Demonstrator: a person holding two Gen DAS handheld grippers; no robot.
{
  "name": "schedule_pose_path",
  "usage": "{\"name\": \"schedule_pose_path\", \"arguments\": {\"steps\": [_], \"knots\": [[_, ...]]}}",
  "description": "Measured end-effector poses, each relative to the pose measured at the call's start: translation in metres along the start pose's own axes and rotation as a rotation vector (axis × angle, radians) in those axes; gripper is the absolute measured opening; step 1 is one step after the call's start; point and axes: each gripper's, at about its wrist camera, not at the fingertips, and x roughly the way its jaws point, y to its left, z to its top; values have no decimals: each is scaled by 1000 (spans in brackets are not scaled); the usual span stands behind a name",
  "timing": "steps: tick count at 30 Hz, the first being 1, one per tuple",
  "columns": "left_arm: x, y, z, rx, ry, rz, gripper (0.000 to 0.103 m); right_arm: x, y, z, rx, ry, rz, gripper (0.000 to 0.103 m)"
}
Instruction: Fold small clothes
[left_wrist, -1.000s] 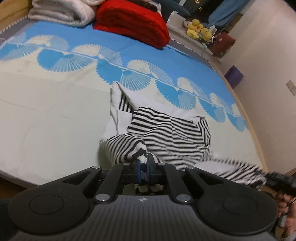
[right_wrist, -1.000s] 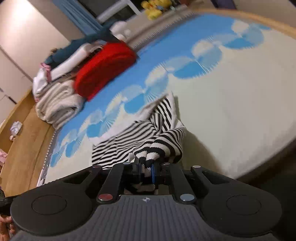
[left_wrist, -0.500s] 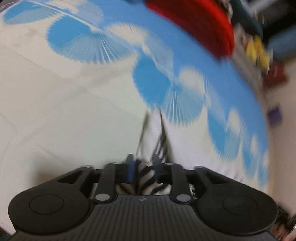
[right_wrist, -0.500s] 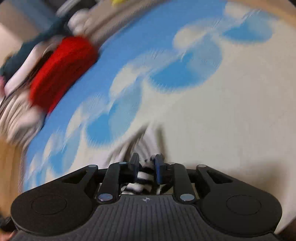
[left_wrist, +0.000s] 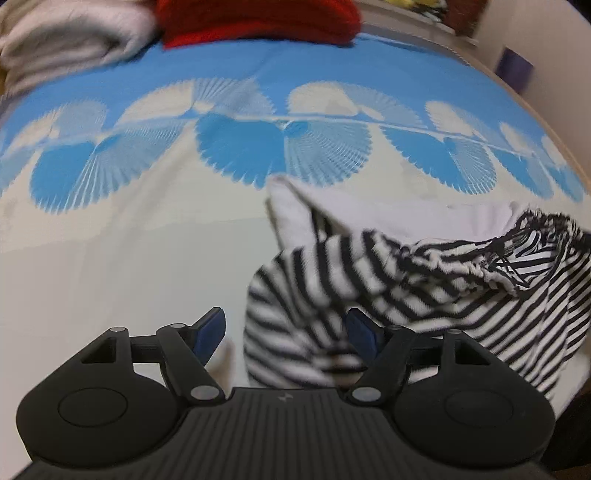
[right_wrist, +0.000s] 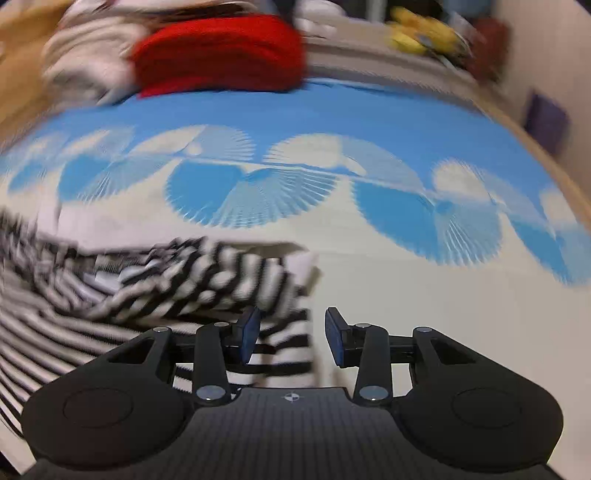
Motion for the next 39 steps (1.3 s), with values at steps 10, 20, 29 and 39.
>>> {"name": "schedule_pose_path", "arguments": {"steps": [10,20,29,39], "knots": [[39,-20,32,91,-76,-60,7,36,20,29,-78,-60,46,41],[19,3,73,-98,-358,29,2,13,-20,71,252,-335,111,3],[130,-30,81,83,-38,175,3,126,6,79,116,32,-114,3],[137,-28,91,-19,-37,261,18,160,32,71,29,112,-192,7]]}}
